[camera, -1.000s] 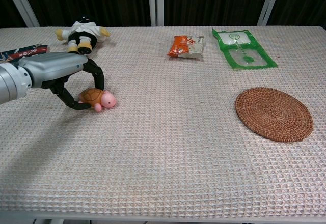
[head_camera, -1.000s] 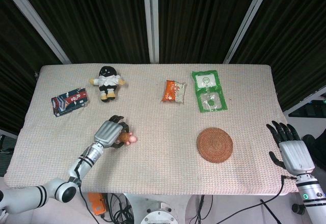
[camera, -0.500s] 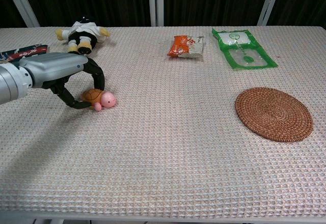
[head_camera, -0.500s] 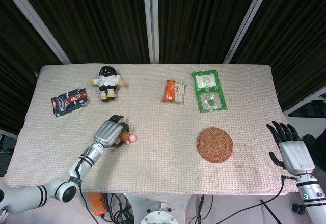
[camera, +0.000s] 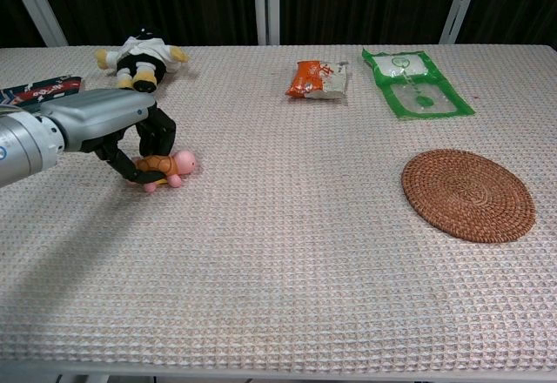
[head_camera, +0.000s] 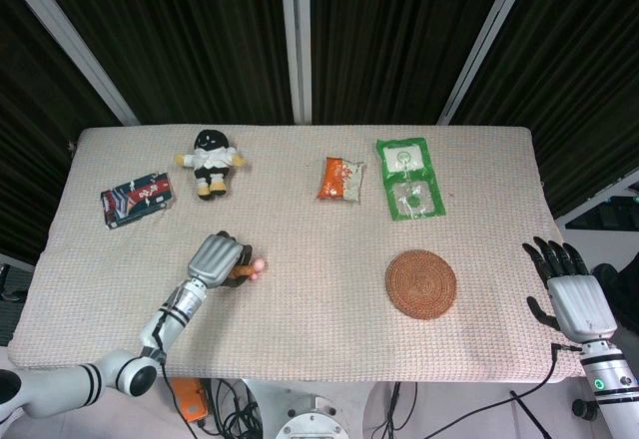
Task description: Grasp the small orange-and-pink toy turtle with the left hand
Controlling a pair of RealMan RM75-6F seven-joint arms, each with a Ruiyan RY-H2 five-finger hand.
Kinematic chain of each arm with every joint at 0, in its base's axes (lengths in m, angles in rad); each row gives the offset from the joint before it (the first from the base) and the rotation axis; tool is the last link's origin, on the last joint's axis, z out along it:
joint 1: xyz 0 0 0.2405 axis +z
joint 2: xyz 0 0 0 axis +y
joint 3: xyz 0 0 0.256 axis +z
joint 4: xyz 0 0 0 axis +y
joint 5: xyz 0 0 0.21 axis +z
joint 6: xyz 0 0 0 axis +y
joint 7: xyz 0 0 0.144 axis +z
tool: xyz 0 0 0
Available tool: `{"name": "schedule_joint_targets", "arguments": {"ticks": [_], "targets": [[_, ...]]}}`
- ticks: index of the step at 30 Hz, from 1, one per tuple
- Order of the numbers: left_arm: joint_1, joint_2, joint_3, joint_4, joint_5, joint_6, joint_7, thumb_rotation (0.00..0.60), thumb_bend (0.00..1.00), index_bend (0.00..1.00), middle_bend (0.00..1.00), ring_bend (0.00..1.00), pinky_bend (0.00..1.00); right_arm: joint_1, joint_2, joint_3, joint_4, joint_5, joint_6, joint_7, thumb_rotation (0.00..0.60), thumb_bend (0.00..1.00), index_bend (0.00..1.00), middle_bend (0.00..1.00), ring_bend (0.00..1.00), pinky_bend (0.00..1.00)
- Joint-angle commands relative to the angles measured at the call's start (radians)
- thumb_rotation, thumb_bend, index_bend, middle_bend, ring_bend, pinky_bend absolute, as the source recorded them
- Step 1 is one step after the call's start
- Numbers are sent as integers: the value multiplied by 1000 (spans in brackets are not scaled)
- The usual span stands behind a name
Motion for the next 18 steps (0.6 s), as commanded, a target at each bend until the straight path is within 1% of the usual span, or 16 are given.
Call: {"name": "schedule_joint_targets", "arguments": {"ticks": [1,3,4,5,7,10,12,14,16,18], "targets": [[2,1,-1,-4,-4,0,1,600,324,784,777,479,340,0,0,0,0,0,0,1,600,290,0,0,0,0],[2,9,5,-8,-1,-5,3,600,291,686,714,424,327,0,2,0,-1,-1,1,2,600,290,0,0,0,0],[1,17,8,-15,-2,-17,-1,600,259,598,647,376,313,0,2,0,-1,-2,1,2,600,290,0,0,0,0],[0,25,10,-23,-2,-24,-8,600,238,539,597,340,302,0,3,0,-2,-2,1,2,600,290,0,0,0,0],[-2,42,16,-37,3,-39,-17,600,193,381,433,215,243,0,3,0,-2,-2,2,4,600,290,0,0,0,0],[-3,70,21,-63,-6,-55,-11,600,169,227,272,101,169,-1,4,0,-1,-4,4,6,600,290,0,0,0,0],[-1,81,22,-75,-11,-54,-6,600,166,197,245,91,159,0,4,1,-2,-3,3,5,600,290,0,0,0,0],[1,87,21,-83,-15,-53,-5,600,165,186,245,91,159,0,3,0,-2,-3,1,4,600,290,0,0,0,0],[0,91,22,-86,-17,-56,-2,600,165,188,247,91,162,1,1,0,-2,-3,-1,2,600,291,0,0,0,0],[-1,91,22,-89,-23,-57,5,600,166,212,260,91,166,2,1,0,-3,-3,-1,0,600,291,0,0,0,0]]}}
